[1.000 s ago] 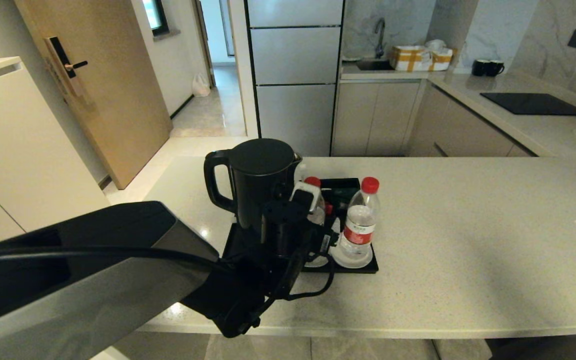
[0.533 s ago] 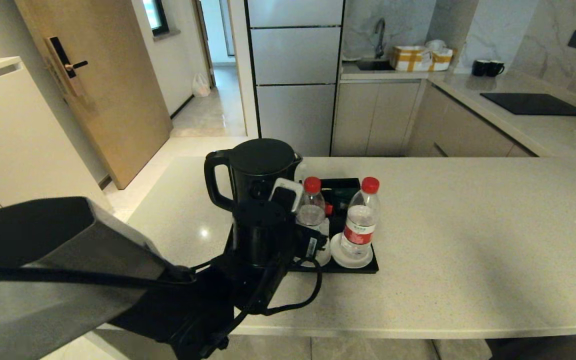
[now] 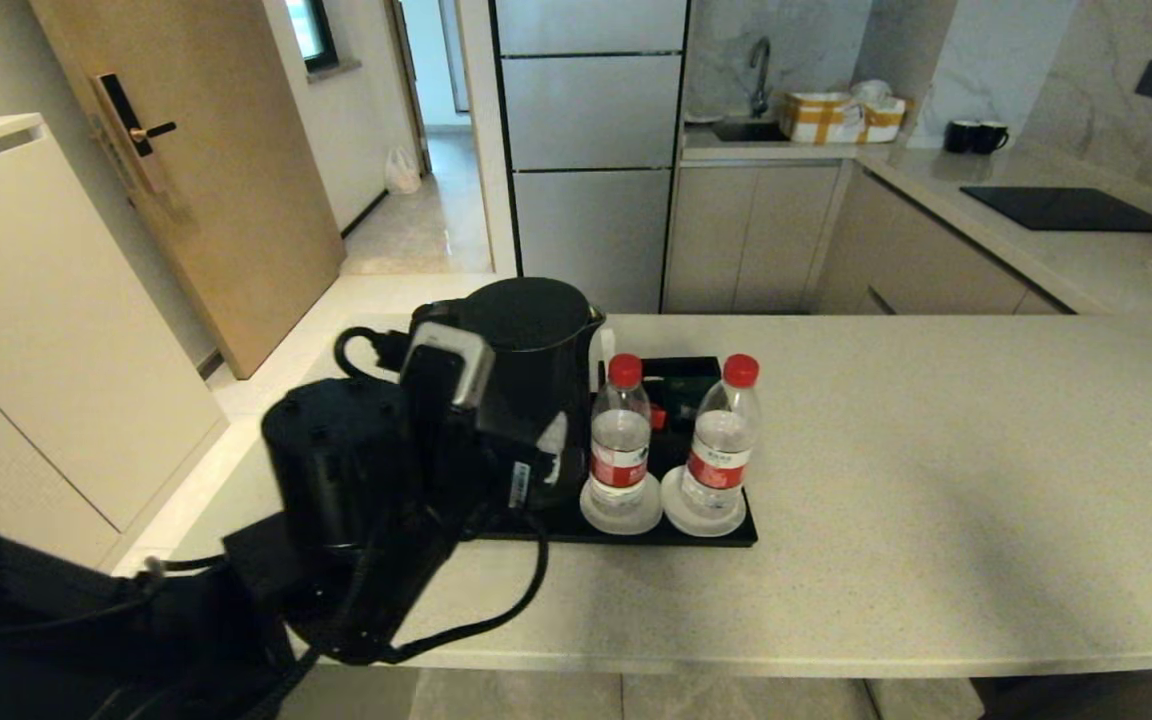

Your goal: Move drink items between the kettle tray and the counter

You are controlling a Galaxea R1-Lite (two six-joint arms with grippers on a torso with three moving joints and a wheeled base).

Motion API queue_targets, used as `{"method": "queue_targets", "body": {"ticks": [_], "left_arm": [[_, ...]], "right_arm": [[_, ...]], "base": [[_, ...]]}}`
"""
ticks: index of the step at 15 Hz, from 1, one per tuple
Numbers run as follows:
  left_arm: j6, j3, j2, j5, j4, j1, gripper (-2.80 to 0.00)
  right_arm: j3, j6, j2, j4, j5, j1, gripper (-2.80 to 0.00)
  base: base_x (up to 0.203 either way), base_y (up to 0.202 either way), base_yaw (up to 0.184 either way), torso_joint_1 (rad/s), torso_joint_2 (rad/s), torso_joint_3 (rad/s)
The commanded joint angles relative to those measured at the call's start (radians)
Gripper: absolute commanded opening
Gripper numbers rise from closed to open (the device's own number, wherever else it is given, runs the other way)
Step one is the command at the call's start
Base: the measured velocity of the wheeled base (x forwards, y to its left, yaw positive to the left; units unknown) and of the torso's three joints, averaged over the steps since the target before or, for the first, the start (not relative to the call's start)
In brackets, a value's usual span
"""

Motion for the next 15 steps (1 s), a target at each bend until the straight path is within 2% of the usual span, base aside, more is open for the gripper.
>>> {"method": "queue_targets", "body": {"ticks": [1,2,5,8,10,12,15], "left_arm": [[0.033,0.043,-0.232,0.001,0.047,0.077,-2.80],[0.044,0.049,-0.284,0.000,0.092,0.107,-2.80],[0.054,-0.019,-0.593,-0.004,0.413,0.209,-2.80],[0.052,-0.182,-0.874,0.005,0.894,0.324,-2.80],[0.043,-0.282,-1.012,0.029,1.147,0.453,-2.80],[0.039,-0.321,-1.129,0.037,1.291,0.524,-2.80],[0.037,-0.304,-1.347,0.031,1.527,0.601,-2.80]], "right_arm": [[-0.001,0.000,0.000,0.000,0.000,0.000,-2.80],[0.001,0.000,0.000,0.000,0.000,0.000,-2.80],[0.001,0.000,0.000,0.000,0.000,0.000,-2.80],[0.001,0.000,0.000,0.000,0.000,0.000,-2.80],[0.001,0.000,0.000,0.000,0.000,0.000,-2.80],[0.001,0.000,0.000,0.000,0.000,0.000,-2.80],[0.001,0.000,0.000,0.000,0.000,0.000,-2.80]], "base": [[0.000,0.000,0.000,0.000,0.00,0.000],[0.000,0.000,0.000,0.000,0.00,0.000],[0.000,0.000,0.000,0.000,0.00,0.000],[0.000,0.000,0.000,0.000,0.00,0.000],[0.000,0.000,0.000,0.000,0.00,0.000],[0.000,0.000,0.000,0.000,0.00,0.000],[0.000,0.000,0.000,0.000,0.00,0.000]]}}
